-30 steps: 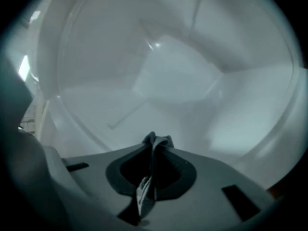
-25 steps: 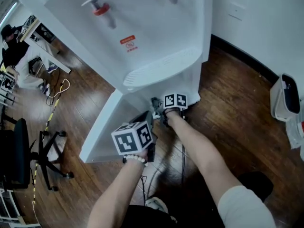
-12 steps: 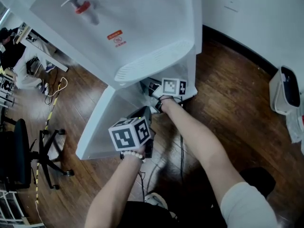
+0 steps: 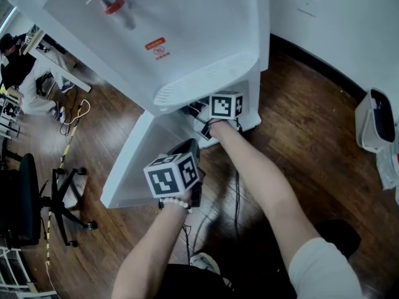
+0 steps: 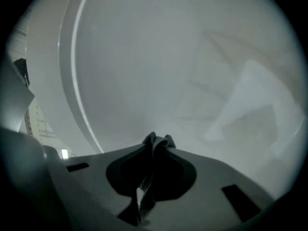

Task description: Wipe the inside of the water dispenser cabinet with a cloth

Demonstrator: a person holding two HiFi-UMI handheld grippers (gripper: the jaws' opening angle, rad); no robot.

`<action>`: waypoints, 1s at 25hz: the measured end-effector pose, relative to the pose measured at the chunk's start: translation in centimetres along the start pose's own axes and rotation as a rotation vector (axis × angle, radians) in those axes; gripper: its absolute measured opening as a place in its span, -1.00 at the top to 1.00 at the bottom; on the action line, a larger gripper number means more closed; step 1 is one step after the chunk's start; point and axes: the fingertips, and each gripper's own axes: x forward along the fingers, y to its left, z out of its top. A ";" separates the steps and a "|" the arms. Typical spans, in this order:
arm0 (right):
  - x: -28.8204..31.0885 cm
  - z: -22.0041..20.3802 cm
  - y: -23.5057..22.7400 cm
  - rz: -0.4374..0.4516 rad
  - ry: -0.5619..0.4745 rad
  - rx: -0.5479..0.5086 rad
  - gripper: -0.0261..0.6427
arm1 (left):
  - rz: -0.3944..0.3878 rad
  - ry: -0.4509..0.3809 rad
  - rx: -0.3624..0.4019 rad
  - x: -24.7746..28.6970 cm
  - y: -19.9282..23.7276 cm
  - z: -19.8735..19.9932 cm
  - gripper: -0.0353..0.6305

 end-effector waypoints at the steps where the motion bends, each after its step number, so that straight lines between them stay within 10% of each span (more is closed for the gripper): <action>1: -0.1 -0.5 -1.1 -0.037 0.014 -0.003 0.82 | 0.000 0.002 0.000 0.0 0.1 -0.1 0.90; 18: -4.5 -11.6 -17.2 -0.595 0.264 0.319 0.82 | 0.007 0.028 -0.021 2.1 0.9 -0.6 0.90; 25: -3.8 -10.9 -18.9 -0.605 0.235 0.347 0.82 | 0.026 0.037 -0.025 2.1 1.5 -0.8 0.90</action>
